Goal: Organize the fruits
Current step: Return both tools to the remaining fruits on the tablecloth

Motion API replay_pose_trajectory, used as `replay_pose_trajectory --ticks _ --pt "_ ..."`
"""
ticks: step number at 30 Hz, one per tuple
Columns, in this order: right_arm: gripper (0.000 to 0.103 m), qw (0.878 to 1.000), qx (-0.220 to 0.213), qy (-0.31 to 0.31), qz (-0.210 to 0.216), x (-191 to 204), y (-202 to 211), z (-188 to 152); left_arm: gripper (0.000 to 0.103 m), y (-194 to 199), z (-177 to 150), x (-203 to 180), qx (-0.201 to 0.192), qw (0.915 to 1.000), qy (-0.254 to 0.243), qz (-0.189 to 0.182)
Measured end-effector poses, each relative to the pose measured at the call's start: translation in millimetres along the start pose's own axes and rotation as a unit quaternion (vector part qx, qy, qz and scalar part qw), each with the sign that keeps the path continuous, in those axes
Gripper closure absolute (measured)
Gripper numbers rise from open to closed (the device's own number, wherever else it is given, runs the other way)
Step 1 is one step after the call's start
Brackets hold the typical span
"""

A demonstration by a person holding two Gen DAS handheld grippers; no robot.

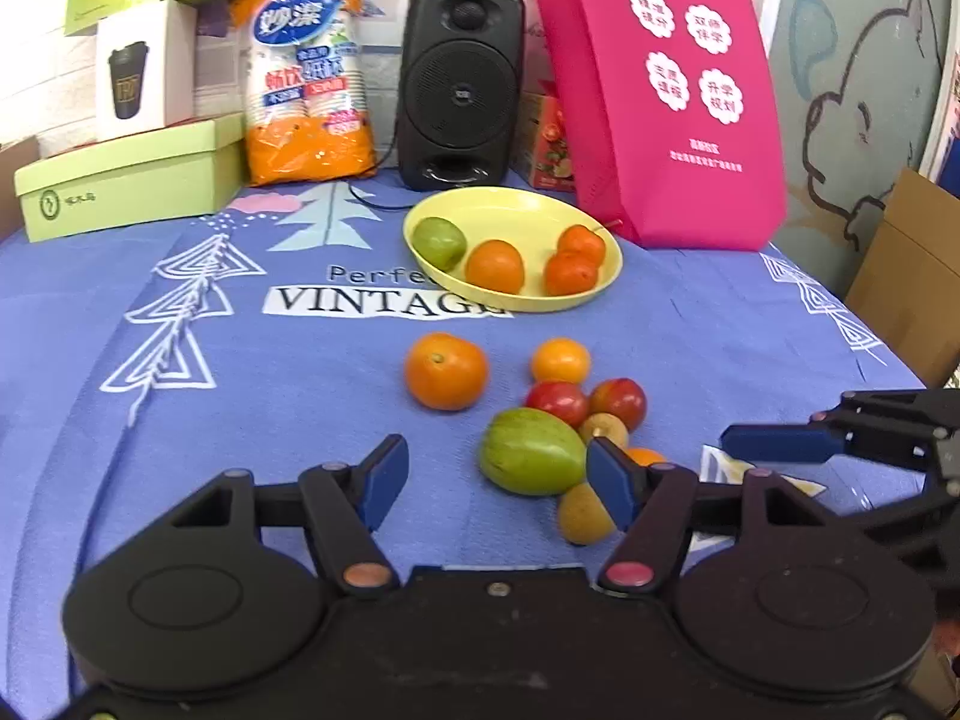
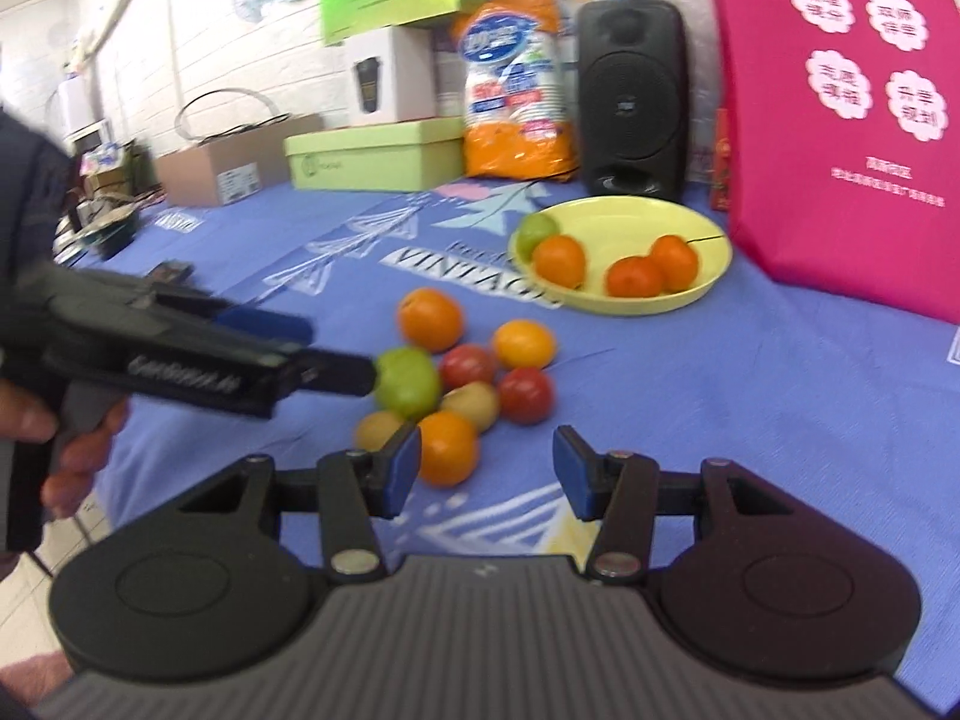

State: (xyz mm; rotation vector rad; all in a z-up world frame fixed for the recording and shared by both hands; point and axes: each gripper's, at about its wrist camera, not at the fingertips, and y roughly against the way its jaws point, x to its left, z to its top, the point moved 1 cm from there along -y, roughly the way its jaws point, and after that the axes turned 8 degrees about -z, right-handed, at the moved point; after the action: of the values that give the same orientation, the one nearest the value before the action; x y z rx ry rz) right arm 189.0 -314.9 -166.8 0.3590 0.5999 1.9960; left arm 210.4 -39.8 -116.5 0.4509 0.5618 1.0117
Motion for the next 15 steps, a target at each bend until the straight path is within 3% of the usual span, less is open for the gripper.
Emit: replay_pose_trajectory --ticks 6,15 --pt "0.055 0.999 0.017 0.038 -0.006 14 -6 -6 0.05 -12 0 -5 0.013 0.9998 -0.014 0.0" --pt "0.055 0.999 0.025 0.041 0.002 16 -16 -9 0.053 -33 2 -3 0.033 0.9993 -0.013 -0.016"
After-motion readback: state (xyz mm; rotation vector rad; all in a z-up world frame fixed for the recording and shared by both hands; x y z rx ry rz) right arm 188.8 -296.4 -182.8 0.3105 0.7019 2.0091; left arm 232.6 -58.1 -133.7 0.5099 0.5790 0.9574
